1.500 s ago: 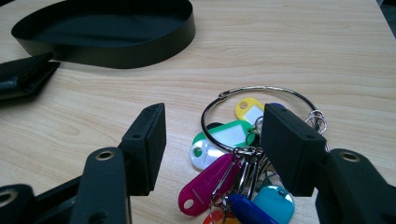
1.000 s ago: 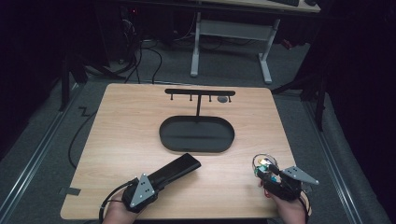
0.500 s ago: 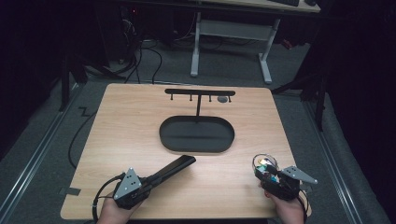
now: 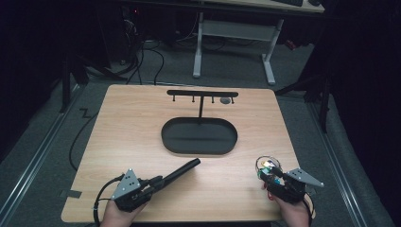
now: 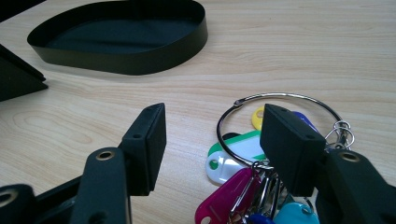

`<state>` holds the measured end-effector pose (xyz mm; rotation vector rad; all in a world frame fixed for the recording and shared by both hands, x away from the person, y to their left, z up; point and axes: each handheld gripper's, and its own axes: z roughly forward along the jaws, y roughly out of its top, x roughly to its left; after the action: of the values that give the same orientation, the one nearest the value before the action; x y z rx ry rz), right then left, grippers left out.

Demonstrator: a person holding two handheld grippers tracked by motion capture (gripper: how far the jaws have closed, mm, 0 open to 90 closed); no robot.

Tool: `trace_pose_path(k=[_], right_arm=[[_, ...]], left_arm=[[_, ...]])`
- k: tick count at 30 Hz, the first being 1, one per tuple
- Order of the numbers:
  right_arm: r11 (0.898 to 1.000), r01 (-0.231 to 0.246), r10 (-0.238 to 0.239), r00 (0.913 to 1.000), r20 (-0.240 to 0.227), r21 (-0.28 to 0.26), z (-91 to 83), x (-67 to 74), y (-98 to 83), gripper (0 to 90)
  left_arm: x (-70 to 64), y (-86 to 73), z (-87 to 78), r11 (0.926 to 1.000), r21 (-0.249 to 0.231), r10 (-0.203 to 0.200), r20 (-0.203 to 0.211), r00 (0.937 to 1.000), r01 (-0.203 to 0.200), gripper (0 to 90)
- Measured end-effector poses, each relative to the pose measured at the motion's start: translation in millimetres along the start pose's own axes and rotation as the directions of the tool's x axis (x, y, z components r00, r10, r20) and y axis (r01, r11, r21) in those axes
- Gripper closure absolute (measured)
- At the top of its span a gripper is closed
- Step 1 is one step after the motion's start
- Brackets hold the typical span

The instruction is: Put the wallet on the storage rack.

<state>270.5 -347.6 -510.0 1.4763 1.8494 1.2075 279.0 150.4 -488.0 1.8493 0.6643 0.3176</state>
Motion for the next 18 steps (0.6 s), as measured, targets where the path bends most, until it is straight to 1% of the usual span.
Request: trace_pose_path(k=[2,7,10,11,12,16,18], right_arm=[[1.000,-0.002,0.002,1.0000,0.004,-0.005,-0.7,-1.0,0.6,41.4],[1.000,-0.009,0.009,0.9999,0.009,-0.004,-0.9,-2.7,0.3,41.4],[1.000,-0.003,0.003,1.0000,0.009,-0.003,-0.9,-1.4,0.3,41.4],[1.000,-0.002,0.002,0.9999,0.010,-0.002,-0.6,-1.4,0.3,41.4],[1.000,-0.005,0.005,0.9999,0.012,-0.002,-0.5,-1.6,0.4,41.4],[1.000,-0.004,0.004,0.9999,0.011,-0.005,-0.9,-2.8,0.3,41.4],[1.000,-0.006,0.006,0.9999,0.012,-0.005,-1.1,-3.0,0.3,41.4]], left_arm=[[5.0,-0.9,-1.5,0.9998,-0.007,-0.017,-0.008,0.9998,0.017,80.3],[10.2,-0.6,-1.8,0.9994,-0.019,-0.031,-0.013,0.9994,0.031,79.4],[20.8,-0.4,-2.0,0.9978,-0.044,-0.051,-0.027,0.9983,0.050,78.9],[20.8,-0.4,-2.0,0.9978,-0.044,-0.051,-0.027,0.9983,0.050,78.7],[26.4,-0.8,-2.4,0.9972,-0.051,-0.057,-0.037,0.9977,0.055,78.4],[35.2,-3.7,-3.7,0.9947,-0.066,-0.083,-0.063,0.9946,0.079,77.4],[36.8,-4.5,-4.1,0.9938,-0.071,-0.090,-0.056,0.9944,0.086,77.4]])
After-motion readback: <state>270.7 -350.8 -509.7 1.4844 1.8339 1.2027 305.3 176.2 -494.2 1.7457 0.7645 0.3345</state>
